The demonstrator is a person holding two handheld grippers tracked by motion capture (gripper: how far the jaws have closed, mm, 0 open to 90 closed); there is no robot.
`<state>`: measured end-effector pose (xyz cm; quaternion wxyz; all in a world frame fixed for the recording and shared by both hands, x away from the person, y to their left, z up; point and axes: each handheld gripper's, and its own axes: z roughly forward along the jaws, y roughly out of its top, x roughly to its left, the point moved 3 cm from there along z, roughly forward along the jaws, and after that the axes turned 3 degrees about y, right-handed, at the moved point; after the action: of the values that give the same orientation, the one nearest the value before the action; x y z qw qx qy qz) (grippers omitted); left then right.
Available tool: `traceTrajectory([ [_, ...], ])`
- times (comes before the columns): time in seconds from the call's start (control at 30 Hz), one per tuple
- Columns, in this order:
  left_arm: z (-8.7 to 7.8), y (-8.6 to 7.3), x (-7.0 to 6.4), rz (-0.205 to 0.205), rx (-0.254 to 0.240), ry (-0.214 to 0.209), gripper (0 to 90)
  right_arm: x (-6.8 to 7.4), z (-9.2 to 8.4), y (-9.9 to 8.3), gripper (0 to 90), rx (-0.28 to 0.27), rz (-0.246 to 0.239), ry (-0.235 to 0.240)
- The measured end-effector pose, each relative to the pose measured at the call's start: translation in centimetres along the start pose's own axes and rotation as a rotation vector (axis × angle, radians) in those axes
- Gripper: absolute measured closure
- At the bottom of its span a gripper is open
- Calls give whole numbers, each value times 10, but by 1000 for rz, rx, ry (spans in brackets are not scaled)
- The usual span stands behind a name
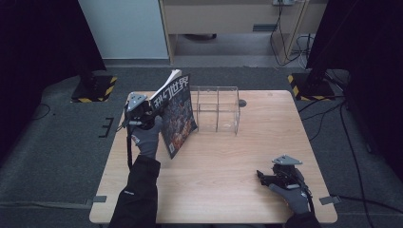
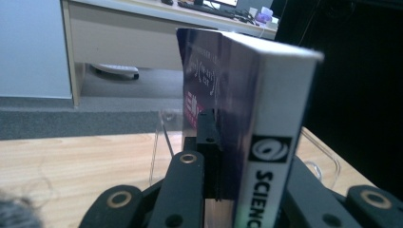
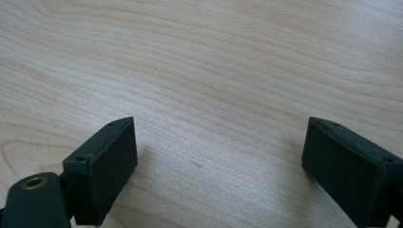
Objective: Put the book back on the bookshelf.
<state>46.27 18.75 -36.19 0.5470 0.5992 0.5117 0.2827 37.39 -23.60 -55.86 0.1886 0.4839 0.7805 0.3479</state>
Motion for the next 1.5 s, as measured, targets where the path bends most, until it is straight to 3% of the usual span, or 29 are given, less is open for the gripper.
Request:
traceTrajectory([
  [0.4, 33, 9, 8, -51, -38, 53, 819, 0, 0, 0, 115, -2, -1, 2],
  [0.6, 51, 7, 8, -78, -62, 79, 818, 0, 0, 0, 115, -1, -4, 6],
  [0.77, 69, -2, 4, -89, -49, 95, 816, 1, 0, 0, 116, 2, -6, 5],
  [1.1, 71, -11, 1, -91, -73, 74, 812, 1, -1, -1, 117, 4, -8, 5],
  [1.5, 56, -27, 15, -111, -72, 81, 806, 2, -1, -1, 116, 2, -8, 4],
])
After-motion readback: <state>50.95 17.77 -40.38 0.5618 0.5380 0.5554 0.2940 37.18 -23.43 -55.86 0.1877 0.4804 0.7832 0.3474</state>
